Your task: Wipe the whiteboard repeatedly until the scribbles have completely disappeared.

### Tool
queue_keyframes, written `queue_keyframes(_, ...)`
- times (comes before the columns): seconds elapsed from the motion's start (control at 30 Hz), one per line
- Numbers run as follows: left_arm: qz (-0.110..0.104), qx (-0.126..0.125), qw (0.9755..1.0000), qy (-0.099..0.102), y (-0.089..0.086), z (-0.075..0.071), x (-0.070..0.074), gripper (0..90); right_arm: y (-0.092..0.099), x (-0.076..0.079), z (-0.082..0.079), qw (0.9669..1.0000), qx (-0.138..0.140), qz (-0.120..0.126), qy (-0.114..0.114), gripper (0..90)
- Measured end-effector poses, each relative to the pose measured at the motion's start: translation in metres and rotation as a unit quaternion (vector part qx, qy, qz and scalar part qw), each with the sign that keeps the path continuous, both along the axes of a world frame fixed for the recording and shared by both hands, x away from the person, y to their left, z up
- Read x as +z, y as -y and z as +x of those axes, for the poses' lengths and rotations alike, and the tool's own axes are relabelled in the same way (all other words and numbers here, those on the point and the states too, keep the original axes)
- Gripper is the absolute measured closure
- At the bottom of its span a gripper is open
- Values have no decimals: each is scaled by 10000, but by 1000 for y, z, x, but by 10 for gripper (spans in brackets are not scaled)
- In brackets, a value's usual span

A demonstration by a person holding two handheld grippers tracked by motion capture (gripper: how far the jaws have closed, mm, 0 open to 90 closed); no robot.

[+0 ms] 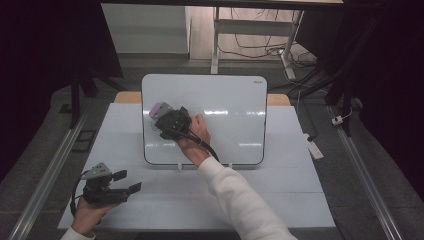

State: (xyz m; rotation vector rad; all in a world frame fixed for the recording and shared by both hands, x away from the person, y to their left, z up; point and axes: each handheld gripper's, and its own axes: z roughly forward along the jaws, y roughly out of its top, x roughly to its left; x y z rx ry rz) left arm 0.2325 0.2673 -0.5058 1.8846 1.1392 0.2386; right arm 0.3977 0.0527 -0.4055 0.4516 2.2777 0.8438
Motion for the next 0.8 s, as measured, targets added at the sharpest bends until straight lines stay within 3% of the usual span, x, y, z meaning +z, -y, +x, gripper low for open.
queue_keyframes(0.1,5,3,10000,5,0,0,0,199,-1,-5,-5,10000,44,-45,30,402)
queue_keyframes(0.13,4,4,10000,0,0,0,0,200,-2,-8,-8,9998,121,-71,-107,403)
queue_keyframes(0.23,9,25,10000,0,0,1,-1,200,-9,-24,-19,9991,333,-157,-232,403)
queue_keyframes(0.43,19,-1,10000,-13,0,0,-1,199,-13,-45,-35,9976,549,-253,-323,403)
queue_keyframes(0.53,16,0,10000,-4,0,0,0,199,-11,-43,-34,9977,522,-246,-368,402)
queue_keyframes(0.8,9,6,10000,0,0,0,-1,199,9,-14,-11,9999,-8,154,-10,402)
